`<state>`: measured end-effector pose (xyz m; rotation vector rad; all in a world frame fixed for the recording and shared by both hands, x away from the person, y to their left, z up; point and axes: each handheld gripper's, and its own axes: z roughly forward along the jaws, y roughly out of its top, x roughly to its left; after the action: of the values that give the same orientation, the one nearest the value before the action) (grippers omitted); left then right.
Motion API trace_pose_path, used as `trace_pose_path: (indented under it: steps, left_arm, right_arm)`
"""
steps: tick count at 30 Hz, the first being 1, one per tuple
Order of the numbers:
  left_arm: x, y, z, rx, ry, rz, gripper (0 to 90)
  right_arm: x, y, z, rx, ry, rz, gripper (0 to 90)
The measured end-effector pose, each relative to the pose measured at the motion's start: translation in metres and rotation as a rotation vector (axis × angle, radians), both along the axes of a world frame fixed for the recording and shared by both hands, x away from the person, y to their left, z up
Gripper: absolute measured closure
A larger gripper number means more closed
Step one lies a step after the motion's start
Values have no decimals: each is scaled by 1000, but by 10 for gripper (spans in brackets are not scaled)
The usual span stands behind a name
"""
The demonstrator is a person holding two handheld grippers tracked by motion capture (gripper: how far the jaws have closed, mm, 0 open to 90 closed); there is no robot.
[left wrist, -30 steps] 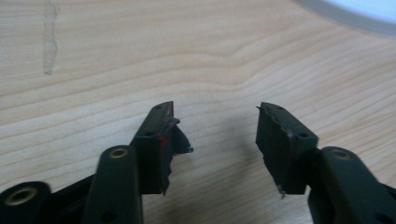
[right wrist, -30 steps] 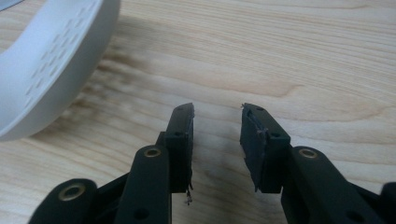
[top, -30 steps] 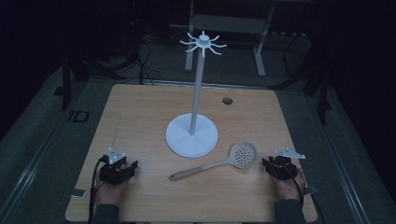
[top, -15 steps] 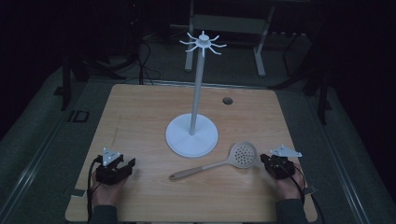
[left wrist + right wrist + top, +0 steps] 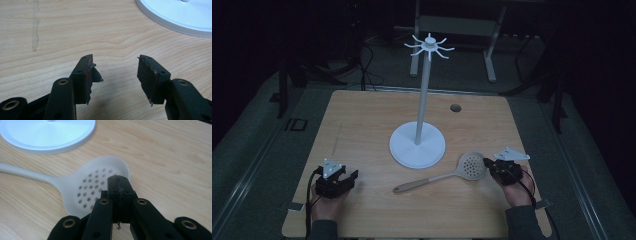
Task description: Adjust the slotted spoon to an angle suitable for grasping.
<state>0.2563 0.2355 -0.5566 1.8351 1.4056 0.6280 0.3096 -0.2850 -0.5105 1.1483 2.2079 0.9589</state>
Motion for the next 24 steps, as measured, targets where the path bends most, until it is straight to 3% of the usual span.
trace_pose_path:
  steps: [6, 12, 24]
  left_arm:
    - [0, -1, 0, 0, -1, -3, 471]
    - [0, -2, 0, 10, 0, -11, 471]
    - [0, -2, 0, 11, 3, -18, 471]
  right_arm:
    - [12, 18, 7, -34, -2, 49, 870]
    - [24, 34, 1, -107, 32, 95, 898]
    - [32, 46, -13, -159, 84, 117, 900]
